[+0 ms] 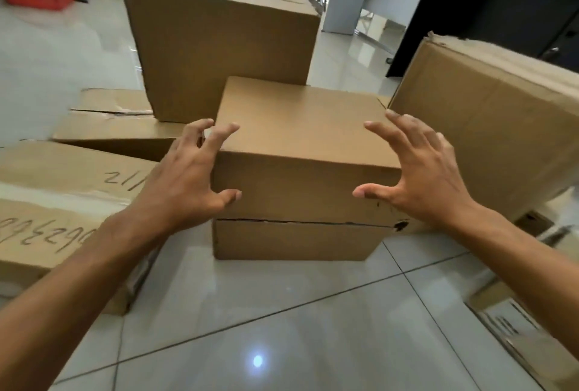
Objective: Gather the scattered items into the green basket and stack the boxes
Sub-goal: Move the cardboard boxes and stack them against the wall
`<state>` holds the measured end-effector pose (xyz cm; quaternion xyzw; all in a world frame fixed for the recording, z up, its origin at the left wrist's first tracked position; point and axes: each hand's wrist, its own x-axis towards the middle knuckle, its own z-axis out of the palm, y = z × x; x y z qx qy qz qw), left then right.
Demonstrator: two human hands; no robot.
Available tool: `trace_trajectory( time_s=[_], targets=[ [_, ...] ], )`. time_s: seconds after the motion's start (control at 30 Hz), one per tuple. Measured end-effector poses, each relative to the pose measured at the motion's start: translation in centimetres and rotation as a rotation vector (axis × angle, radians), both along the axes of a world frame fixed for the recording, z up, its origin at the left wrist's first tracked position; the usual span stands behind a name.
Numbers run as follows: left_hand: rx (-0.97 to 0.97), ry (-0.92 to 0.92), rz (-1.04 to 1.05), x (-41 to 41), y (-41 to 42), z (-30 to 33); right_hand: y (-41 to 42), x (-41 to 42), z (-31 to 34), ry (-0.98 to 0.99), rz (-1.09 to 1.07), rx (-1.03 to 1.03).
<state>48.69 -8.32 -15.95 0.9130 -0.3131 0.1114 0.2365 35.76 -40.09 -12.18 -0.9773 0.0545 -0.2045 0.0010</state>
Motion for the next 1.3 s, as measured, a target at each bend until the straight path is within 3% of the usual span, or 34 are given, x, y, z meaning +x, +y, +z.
trace_trajectory(
  time_s=[0.17,0.37,0.63,1.07,1.3],
  targets=[
    [0.019,0.034,-0.014,1.2,-2.9,-1.3,-5.0,-1.1,-2.6,0.076,-0.155,0.227],
    [-0.118,-0.066,0.017,1.6,-3.9,-1.9,-6.4,-0.6,-5.1,-0.031,-0.067,0.440],
    [-0.274,-0.131,0.015,1.0,-3.8,-2.5,-5.6,0.0,-5.0,-0.130,0.048,0.319],
    [-0.244,-0.115,0.081,-1.3,4.2,1.3,1.5,-0.2,-2.0,-0.122,0.118,0.278],
    [-0.282,-0.118,0.110,-2.6,8.9,4.9,6.1,0.2,3.3,-0.111,0.175,0.269]
  ],
)
